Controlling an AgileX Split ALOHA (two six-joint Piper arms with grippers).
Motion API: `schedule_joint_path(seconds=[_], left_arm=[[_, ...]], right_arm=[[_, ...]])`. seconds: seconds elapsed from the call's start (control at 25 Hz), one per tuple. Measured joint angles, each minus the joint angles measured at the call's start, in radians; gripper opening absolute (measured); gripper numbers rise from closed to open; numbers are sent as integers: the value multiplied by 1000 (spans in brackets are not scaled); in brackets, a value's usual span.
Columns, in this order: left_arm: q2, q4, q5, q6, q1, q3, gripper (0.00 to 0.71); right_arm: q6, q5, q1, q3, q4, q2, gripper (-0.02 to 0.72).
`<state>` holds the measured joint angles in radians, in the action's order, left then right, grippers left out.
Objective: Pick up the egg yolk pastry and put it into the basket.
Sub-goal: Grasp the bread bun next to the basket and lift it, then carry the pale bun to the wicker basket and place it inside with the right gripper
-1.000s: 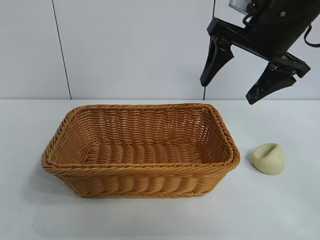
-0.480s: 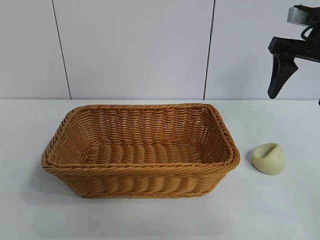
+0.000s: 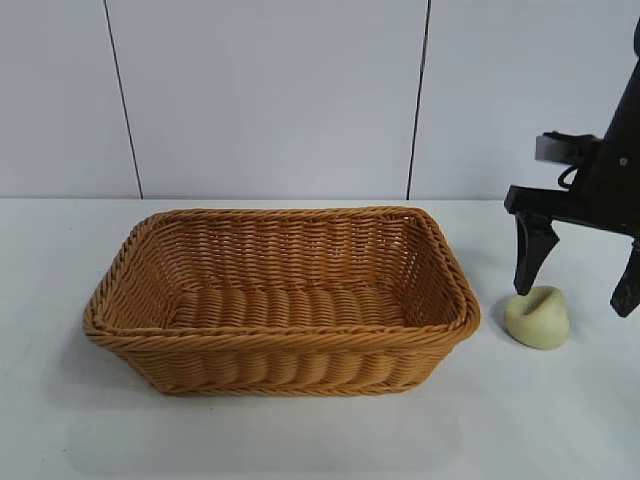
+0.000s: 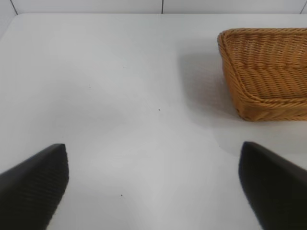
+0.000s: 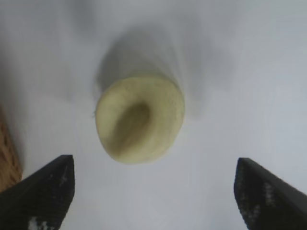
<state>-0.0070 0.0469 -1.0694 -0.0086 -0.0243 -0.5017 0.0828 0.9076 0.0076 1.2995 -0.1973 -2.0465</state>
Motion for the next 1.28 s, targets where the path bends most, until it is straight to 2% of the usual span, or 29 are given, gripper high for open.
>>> schedule_joint_path(seconds=[0.16,0.24,0.36,0.48,0.52,0.56,0.8,1.04,1.28], left_arm=[[0,0,0,1,0,0,692],[0,0,0,1,0,0,692],[0,0,0,1,0,0,692],[0,0,0,1,0,0,692],[0,0,0,1,0,0,692],[0,0,0,1,0,0,692],[0,0,0,1,0,0,692],[0,0,0,1,0,0,692],[0,0,0,1,0,0,692]], right_arm=[[0,-44,0,0,-7,-52,638],[0,-55,0,0,-16,-67,581],[0,-64,0,0,-31,-71,376],[-1,-64,0,0,-38,-69,114],[-4,-63,0,0,-40,-61,48],[-10,-62,0,0,-40,-51,16],[-23,-21,0,53,-40,80,-7],[-45,82,14,153,-35,179,-7],[-47,105,156,168,-36,184,-10]])
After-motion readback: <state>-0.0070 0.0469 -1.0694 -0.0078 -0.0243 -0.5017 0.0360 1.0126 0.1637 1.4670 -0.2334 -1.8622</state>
